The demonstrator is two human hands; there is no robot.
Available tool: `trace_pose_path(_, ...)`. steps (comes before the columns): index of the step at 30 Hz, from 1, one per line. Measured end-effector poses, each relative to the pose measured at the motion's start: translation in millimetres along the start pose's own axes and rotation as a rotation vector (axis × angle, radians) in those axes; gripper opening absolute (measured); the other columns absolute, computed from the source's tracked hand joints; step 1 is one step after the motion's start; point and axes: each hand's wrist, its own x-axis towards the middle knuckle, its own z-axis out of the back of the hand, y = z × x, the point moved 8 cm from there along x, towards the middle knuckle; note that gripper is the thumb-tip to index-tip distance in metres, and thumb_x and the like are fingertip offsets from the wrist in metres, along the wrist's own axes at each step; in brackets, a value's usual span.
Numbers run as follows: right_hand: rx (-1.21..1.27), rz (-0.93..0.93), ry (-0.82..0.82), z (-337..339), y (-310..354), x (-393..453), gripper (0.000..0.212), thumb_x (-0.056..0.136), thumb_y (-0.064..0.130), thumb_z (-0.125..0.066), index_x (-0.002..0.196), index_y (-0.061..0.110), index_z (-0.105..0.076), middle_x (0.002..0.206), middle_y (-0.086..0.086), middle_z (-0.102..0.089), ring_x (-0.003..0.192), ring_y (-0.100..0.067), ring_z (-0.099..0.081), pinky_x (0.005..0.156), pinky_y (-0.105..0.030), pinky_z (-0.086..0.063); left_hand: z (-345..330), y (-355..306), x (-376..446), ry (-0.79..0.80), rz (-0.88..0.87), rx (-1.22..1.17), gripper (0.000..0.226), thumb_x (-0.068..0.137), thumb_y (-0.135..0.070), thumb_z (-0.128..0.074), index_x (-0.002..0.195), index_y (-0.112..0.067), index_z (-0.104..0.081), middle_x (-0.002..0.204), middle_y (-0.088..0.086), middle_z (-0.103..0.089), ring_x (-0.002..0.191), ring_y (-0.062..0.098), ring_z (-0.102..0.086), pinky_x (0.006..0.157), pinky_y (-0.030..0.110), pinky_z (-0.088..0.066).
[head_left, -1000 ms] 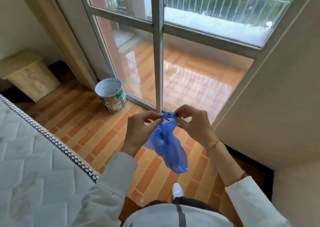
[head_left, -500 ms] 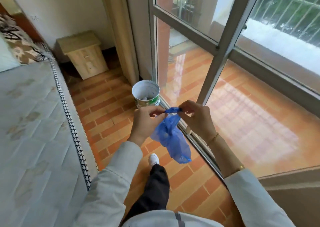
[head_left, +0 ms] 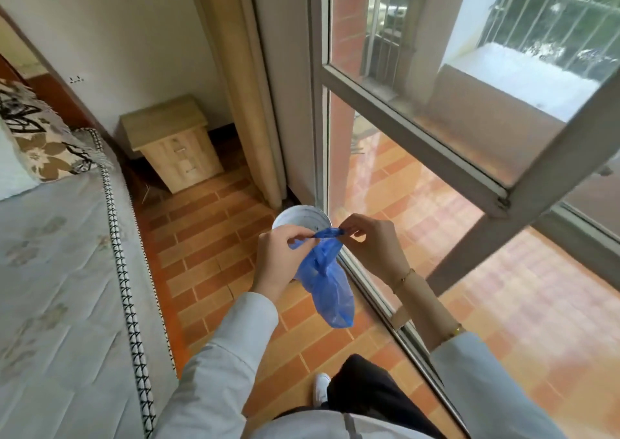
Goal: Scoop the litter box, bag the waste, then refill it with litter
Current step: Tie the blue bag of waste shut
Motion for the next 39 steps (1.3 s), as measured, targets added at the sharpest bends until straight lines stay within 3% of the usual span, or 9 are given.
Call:
trace_pose_path(5,-0.048,0.039,0.074,-37,-22,97,0.005,0.077,0.019,-0.071,0.078,0.016,-0.068,0.073,0.002,-0.069,0.065,-0.018,-0.062,0.064,-0.035,-0.052,-3,46,93,-0.062,0.032,0.080,0.013,0.075,-0.009,-0.079,0.088,-0.005,-0.078,0.088,0.005,-0.075,0.077,0.012,-0.067,0.069,0.002,-0.042)
trace_pose_path(10,-0.084,0.067,0.137,-73,-45,182,0.005,0.078,0.014,-0.071,0.080,0.012,-0.067,0.074,-0.003,-0.068,0.066,-0.022,-0.061,0.061,-0.032,-0.048,-17,100,171,-0.054,0.118,0.109,0.017,0.077,-0.018,-0.079,0.092,-0.010,-0.078,0.090,0.003,-0.075,0.079,0.013,-0.069,0.072,0.021,-0.054)
trace_pose_path(17,-0.177,0.038,0.285,-128,-87,276,0.003,0.078,0.022,-0.068,0.080,0.021,-0.065,0.074,0.001,-0.068,0.069,-0.021,-0.062,0.063,-0.037,-0.052,-35,148,252,-0.043,0.191,0.137,0.016,0.076,-0.020,-0.081,0.091,-0.014,-0.079,0.087,0.000,-0.075,0.078,0.011,-0.068,0.072,0.024,-0.056)
trace_pose_path(24,-0.200,-0.030,0.396,-170,-118,328,0.003,0.082,0.014,-0.064,0.084,0.013,-0.064,0.077,-0.007,-0.067,0.070,-0.029,-0.060,0.061,-0.039,-0.051,-60,189,308,0.066,0.251,0.167,0.015,0.078,-0.018,-0.078,0.093,-0.012,-0.079,0.086,0.003,-0.075,0.075,0.013,-0.066,0.068,0.025,-0.055)
trace_pose_path(27,-0.209,-0.100,0.431,-182,-132,340,0.012,0.082,0.013,-0.060,0.093,0.014,-0.065,0.087,-0.009,-0.068,0.080,-0.030,-0.061,0.068,-0.038,-0.050,-68,203,324,0.176,0.299,0.199,0.021,0.082,-0.015,-0.074,0.102,-0.009,-0.076,0.097,0.006,-0.074,0.088,0.020,-0.066,0.081,0.030,-0.053)
trace_pose_path(30,-0.218,-0.103,0.453,-188,-141,347,0.026,0.084,0.013,-0.062,0.109,0.012,-0.065,0.106,-0.008,-0.068,0.099,-0.029,-0.058,0.083,-0.035,-0.047,-65,217,331,0.238,0.312,0.261,0.031,0.086,-0.014,-0.068,0.116,-0.007,-0.068,0.107,0.010,-0.069,0.102,0.026,-0.058,0.091,0.028,-0.040)
trace_pose_path(32,-0.233,-0.091,0.451,-187,-146,349,0.032,0.086,0.014,-0.063,0.118,0.010,-0.063,0.115,-0.007,-0.066,0.110,-0.028,-0.053,0.092,-0.032,-0.042,-56,221,334,0.232,0.299,0.316,0.035,0.088,-0.017,-0.065,0.121,-0.006,-0.064,0.114,0.011,-0.066,0.107,0.030,-0.055,0.095,0.030,-0.037)
trace_pose_path(35,-0.243,-0.091,0.441,-181,-149,352,0.041,0.086,0.019,-0.066,0.126,0.010,-0.060,0.125,-0.007,-0.061,0.119,-0.026,-0.048,0.101,-0.032,-0.038,-40,220,336,0.185,0.239,0.407,0.042,0.084,-0.028,-0.059,0.122,-0.009,-0.064,0.118,0.007,-0.066,0.110,0.030,-0.055,0.096,0.045,-0.045)
trace_pose_path(39,-0.265,-0.076,0.401,-169,-144,357,0.042,0.087,0.023,-0.067,0.126,0.010,-0.060,0.126,-0.007,-0.061,0.120,-0.026,-0.048,0.102,-0.030,-0.035,-28,211,337,0.149,0.176,0.457,0.040,0.087,-0.023,-0.065,0.125,-0.012,-0.062,0.123,0.005,-0.064,0.115,0.028,-0.053,0.096,0.049,-0.045)
